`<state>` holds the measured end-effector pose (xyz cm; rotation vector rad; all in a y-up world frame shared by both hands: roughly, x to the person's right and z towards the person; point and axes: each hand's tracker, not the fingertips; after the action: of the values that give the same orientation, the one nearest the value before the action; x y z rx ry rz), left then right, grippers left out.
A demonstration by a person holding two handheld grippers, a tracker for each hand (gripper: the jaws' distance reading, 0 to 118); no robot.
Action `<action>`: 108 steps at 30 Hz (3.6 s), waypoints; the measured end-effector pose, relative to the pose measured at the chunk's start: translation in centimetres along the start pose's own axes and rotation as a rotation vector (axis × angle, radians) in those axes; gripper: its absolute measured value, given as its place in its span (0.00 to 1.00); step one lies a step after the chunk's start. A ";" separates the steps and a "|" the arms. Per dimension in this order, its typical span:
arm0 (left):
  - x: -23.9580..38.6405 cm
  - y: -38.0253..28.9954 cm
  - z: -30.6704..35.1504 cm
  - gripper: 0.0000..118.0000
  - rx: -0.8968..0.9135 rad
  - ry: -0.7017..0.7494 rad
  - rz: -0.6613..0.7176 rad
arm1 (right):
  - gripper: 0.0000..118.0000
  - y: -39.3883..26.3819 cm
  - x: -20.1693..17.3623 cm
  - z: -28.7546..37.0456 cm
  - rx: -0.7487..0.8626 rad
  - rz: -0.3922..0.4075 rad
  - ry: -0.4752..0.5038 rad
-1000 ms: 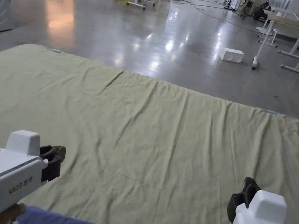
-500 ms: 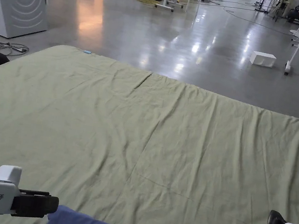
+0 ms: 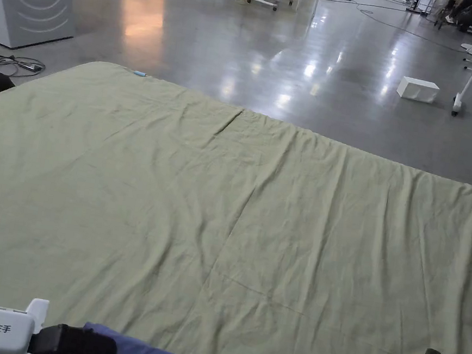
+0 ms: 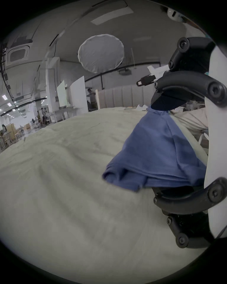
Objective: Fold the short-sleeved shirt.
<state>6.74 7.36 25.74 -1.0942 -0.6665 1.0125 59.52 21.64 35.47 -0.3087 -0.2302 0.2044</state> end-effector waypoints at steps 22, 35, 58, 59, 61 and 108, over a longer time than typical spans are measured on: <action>3.9 0.7 0.8 0.09 0.015 0.223 -0.200 | 0.00 -0.1 -0.9 0.0 -0.014 0.010 0.027; 8.9 1.0 8.4 0.08 0.124 0.462 -0.286 | 0.00 -0.1 0.2 0.1 0.001 -0.015 0.031; 18.1 -5.9 -8.0 0.08 -0.051 0.398 -0.328 | 0.00 -1.5 2.0 0.8 -0.009 -0.074 0.026; 17.9 -6.2 -9.3 0.08 -0.069 0.403 -0.331 | 0.00 -1.6 2.1 0.9 -0.010 -0.075 0.023; 17.6 -7.0 -12.3 0.08 -0.120 0.456 -0.325 | 0.00 -1.8 2.3 1.0 -0.017 -0.078 0.018; 16.5 -15.3 -21.6 0.17 -0.217 0.530 -0.492 | 0.00 -4.2 3.8 2.0 -0.094 -0.099 -0.009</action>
<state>36.94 11.99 32.08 -1.2404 -0.5728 0.2121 63.29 19.15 39.37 -0.3889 -0.2636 0.0974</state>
